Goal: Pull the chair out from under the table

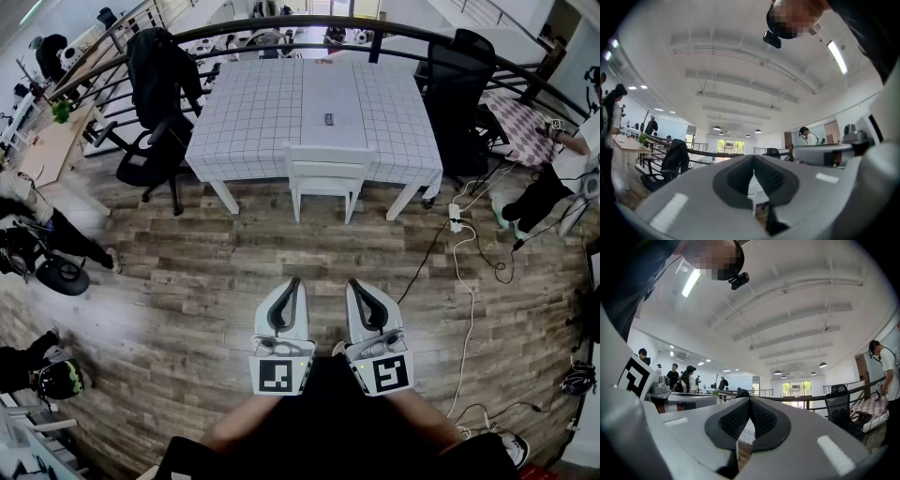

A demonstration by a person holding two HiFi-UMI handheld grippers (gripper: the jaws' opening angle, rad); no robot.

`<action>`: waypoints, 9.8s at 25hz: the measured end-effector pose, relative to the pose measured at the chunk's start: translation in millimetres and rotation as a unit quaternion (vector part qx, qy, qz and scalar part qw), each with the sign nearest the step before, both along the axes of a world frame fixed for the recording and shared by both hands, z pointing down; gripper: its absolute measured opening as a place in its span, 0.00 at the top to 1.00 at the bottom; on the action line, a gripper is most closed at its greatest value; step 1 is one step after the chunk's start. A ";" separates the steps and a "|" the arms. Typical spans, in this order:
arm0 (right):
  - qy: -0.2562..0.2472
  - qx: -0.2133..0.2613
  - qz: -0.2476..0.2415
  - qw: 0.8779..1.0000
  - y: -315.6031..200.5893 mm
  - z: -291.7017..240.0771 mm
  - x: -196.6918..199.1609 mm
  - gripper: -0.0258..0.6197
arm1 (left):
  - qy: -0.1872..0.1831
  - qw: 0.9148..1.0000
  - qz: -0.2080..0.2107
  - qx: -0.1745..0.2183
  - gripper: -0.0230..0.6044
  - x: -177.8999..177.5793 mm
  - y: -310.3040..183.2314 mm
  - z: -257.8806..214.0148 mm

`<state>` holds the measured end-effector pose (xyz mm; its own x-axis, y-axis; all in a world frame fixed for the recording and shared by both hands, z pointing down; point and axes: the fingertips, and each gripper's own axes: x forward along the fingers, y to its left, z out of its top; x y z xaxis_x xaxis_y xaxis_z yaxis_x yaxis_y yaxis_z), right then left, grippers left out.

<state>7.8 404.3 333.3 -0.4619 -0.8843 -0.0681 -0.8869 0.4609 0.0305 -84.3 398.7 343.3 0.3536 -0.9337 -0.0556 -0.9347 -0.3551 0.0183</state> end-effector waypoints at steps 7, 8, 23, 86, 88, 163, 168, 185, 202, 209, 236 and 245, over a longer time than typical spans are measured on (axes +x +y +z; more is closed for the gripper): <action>0.033 0.010 0.000 0.999 4.9 4.6 1.5 0.97 | 0.002 1.000 -0.001 0.001 0.95 0.6 3.8 2.6; 0.031 0.008 -0.001 0.999 5.4 5.9 2.5 0.97 | 0.001 1.000 0.000 -0.003 0.95 2.4 4.5 4.3; -0.015 -0.035 0.031 0.999 -0.2 21.1 57.0 0.97 | -0.014 1.000 -0.016 -0.009 0.95 24.9 3.7 6.1; -0.011 -0.145 0.063 0.987 -457.3 92.2 5.6 0.97 | -0.002 0.991 0.065 -0.113 0.95 -45.4 -454.4 106.2; -0.007 -0.150 0.062 0.987 -464.4 94.6 -1.4 0.97 | 0.001 0.991 0.068 -0.114 0.95 -48.3 -460.9 106.9; 0.291 -0.300 -0.141 0.897 -538.5 289.5 87.5 0.95 | -0.372 0.809 0.330 -0.312 0.95 73.2 -529.0 305.7; 0.339 -0.307 -0.185 0.870 -557.2 306.1 78.5 0.90 | -0.439 0.763 0.371 -0.296 0.95 75.9 -541.4 322.0; 0.456 -0.338 -0.297 0.768 -572.9 376.3 52.0 0.79 | -0.475 0.682 0.445 -0.334 0.72 78.8 -551.6 366.2; 0.529 -0.371 -0.349 0.679 -571.9 436.9 34.3 0.76 | -0.500 0.637 0.473 -0.347 0.69 86.4 -554.3 408.0; 0.538 -0.379 -0.366 0.658 -564.9 455.5 33.7 0.76 | -0.488 0.633 0.476 -0.367 0.68 89.2 -556.3 421.0; 0.536 -0.394 -0.370 0.648 -564.2 482.4 32.0 0.79 | -0.517 0.611 0.473 -0.369 0.74 89.0 -561.1 457.0; 0.539 -0.398 -0.368 0.644 -564.0 483.0 33.9 0.79 | -0.529 0.609 0.457 -0.375 0.81 89.7 -566.5 462.6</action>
<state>41.7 -159.7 816.3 -0.1745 0.0458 0.9836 -0.0799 0.9950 -0.0605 5.4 -167.8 805.8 0.2118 0.0571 0.9756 0.0170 -0.9984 0.0547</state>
